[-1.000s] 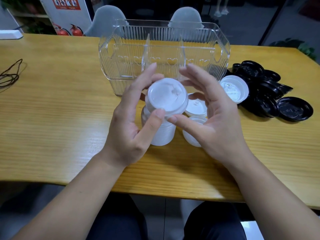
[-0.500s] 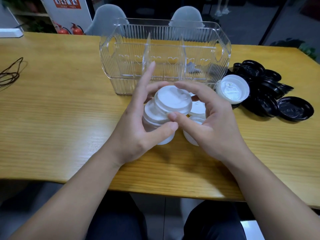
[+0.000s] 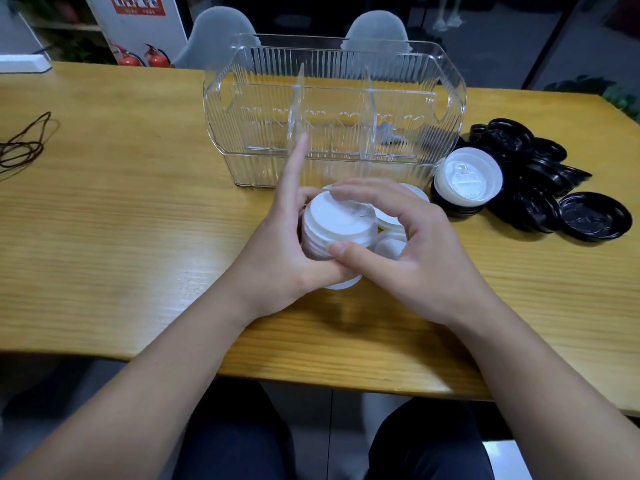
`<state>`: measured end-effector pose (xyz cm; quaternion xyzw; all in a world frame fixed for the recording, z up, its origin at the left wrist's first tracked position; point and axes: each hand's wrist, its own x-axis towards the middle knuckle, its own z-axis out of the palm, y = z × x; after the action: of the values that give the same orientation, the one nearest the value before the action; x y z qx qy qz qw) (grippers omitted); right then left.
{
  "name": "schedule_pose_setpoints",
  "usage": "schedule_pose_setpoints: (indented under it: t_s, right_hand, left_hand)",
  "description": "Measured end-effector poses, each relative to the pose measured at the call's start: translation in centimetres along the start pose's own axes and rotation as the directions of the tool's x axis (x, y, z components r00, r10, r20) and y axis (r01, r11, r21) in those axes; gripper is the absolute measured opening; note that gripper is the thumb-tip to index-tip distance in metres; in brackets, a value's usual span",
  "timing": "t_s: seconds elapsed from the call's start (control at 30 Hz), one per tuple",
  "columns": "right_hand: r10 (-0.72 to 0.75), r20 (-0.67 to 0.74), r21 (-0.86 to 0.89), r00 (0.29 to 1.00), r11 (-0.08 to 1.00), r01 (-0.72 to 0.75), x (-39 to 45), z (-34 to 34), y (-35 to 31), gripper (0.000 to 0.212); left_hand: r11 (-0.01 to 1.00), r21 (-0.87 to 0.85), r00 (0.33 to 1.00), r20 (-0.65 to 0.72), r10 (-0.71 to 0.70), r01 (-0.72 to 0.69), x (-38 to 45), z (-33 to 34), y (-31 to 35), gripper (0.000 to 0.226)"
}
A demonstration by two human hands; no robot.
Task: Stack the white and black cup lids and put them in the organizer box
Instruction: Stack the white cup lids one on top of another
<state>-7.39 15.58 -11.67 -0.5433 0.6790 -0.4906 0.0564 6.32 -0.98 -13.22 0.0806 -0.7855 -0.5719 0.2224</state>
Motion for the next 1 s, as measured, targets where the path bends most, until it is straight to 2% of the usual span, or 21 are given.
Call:
schedule_pose_setpoints:
  t_s: [0.1, 0.2, 0.3, 0.43, 0.53, 0.77, 1.0]
  right_hand:
    - [-0.003, 0.022, -0.031, 1.000, 1.000, 0.004, 0.0, -0.1, 0.0, 0.047]
    - [0.029, 0.056, 0.037, 0.998, 0.999, -0.032, -0.1, -0.4, -0.1, 0.041]
    - [0.071, 0.033, 0.095, 0.997, 0.993, -0.074, 0.0, -0.6, -0.3, 0.034]
    - [0.111, 0.061, 0.163, 0.992, 0.979, -0.120, 0.1, -0.9, -0.3, 0.059]
    - [0.123, 0.090, 0.203, 0.988, 0.969, -0.139, 0.2, -1.2, 0.0, 0.067]
    - [0.115, -0.048, 0.147, 0.992, 0.983, -0.107, 0.1, -0.8, 0.3, 0.070]
    - [0.060, -0.145, -0.007, 0.988, 0.998, -0.062, 0.0, -0.1, 0.6, 0.065]
  left_hand:
    - [0.999, -0.046, 0.999, 0.023, -0.027, 0.028, -0.1, 0.1, 0.3, 0.151]
    - [0.997, -0.068, 0.999, 0.040, -0.032, 0.034, -0.3, 0.2, 0.6, 0.147]
    - [0.997, -0.054, 0.998, 0.054, -0.044, 0.047, -0.4, 0.2, 1.0, 0.145]
    - [0.998, -0.042, 0.996, 0.077, -0.039, 0.042, -0.5, 0.0, 1.3, 0.144]
    - [0.998, -0.045, 0.996, 0.085, -0.040, 0.044, -0.4, 0.1, 1.3, 0.143]
    - [0.998, -0.036, 0.998, 0.034, -0.051, 0.052, -0.5, 0.4, 1.1, 0.139]
    - [0.997, 0.055, 0.999, -0.006, -0.048, 0.048, -0.4, 0.6, 0.8, 0.124]
